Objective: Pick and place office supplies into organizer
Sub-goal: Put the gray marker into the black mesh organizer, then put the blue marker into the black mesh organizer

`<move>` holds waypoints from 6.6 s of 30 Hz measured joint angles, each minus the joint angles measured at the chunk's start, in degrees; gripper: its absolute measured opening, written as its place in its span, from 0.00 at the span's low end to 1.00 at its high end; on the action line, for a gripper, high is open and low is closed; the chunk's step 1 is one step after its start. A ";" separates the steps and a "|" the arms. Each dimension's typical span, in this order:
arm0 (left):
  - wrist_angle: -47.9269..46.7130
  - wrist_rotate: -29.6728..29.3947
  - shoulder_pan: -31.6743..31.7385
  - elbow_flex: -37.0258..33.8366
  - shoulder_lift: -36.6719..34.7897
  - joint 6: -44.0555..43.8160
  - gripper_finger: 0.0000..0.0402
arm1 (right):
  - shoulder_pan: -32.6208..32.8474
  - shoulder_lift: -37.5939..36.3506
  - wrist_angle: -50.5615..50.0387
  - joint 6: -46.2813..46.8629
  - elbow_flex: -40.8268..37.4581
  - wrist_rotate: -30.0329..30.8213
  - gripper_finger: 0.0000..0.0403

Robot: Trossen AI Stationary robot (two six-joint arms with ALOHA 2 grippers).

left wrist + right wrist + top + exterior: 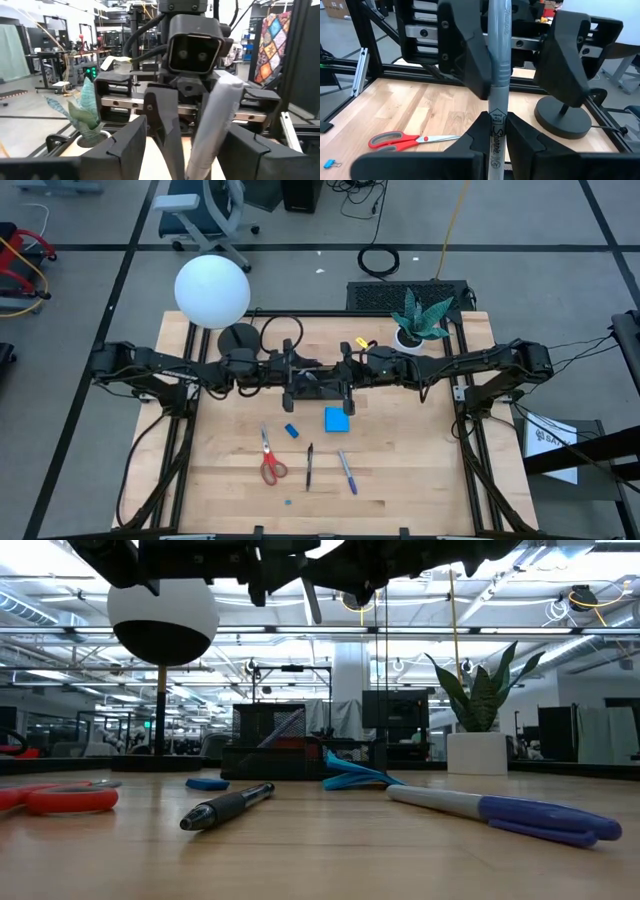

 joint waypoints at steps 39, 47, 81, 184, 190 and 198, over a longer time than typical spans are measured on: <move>-2.61 -0.21 -0.36 0.04 -0.98 3.97 0.13 | -0.04 -0.19 -0.23 0.46 0.00 0.31 0.14; -5.12 -1.26 -0.17 0.01 -2.05 4.05 0.16 | 0.07 -3.39 -3.23 1.96 0.07 0.05 0.15; -27.91 -10.66 8.81 0.00 -8.79 6.11 0.04 | 0.00 -7.58 -10.57 2.01 -0.02 0.24 0.15; -36.19 -25.49 -4.51 9.53 -30.78 11.60 0.32 | 12.80 0.85 -40.13 -14.97 3.42 0.35 0.15; -32.16 -26.13 -4.51 9.53 -30.58 11.75 0.32 | 14.30 4.09 -45.14 -19.48 7.98 0.27 0.15; -32.18 -26.20 -4.51 9.53 -30.49 11.69 0.32 | 15.43 9.47 -52.12 -23.65 15.32 0.47 0.15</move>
